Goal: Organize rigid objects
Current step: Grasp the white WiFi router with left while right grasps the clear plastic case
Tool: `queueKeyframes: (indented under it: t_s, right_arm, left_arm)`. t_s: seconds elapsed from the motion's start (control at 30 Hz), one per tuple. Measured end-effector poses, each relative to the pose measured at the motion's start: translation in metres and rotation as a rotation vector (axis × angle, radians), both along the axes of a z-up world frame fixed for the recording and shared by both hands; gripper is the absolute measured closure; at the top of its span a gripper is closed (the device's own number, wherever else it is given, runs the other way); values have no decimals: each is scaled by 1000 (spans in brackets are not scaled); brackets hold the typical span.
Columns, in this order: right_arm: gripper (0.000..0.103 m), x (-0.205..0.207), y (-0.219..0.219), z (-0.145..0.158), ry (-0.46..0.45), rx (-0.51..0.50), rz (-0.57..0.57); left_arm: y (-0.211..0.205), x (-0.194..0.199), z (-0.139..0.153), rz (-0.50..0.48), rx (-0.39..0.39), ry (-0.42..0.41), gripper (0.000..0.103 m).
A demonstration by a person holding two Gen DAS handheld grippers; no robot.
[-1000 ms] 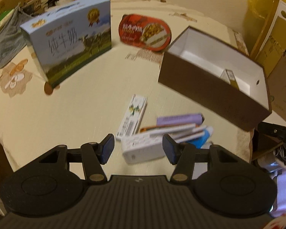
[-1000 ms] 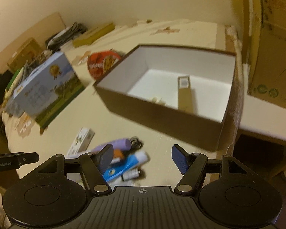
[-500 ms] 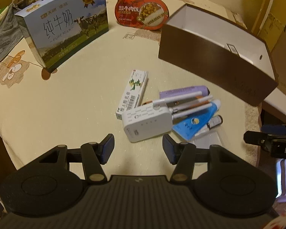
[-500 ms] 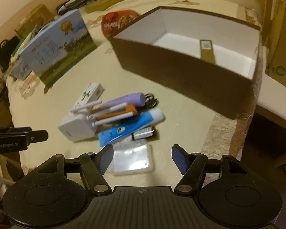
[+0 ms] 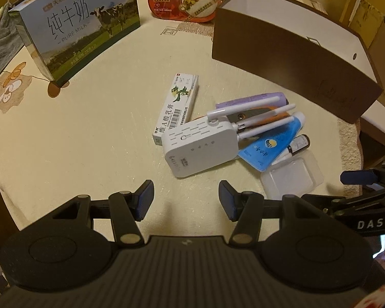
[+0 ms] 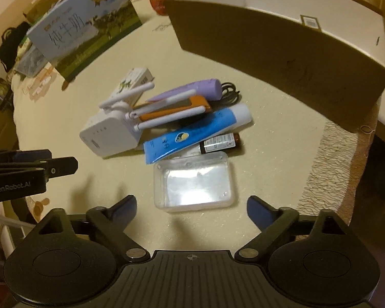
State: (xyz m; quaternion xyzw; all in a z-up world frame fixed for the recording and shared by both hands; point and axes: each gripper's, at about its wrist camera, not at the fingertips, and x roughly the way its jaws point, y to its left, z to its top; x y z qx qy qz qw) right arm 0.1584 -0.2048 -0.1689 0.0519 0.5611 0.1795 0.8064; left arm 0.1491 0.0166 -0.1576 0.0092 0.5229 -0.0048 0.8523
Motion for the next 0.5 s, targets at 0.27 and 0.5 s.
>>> queueKeyframes:
  t_s: [0.27,0.5]
  right_arm:
    - [10,2,12,-16,-19,-54,12]
    - [10,3,18,-28,-50,-89,23]
  left_arm:
    - [-4,4,-13,-45,49,-8,52]
    - [-8,5,-21,-94,100,-21,51]
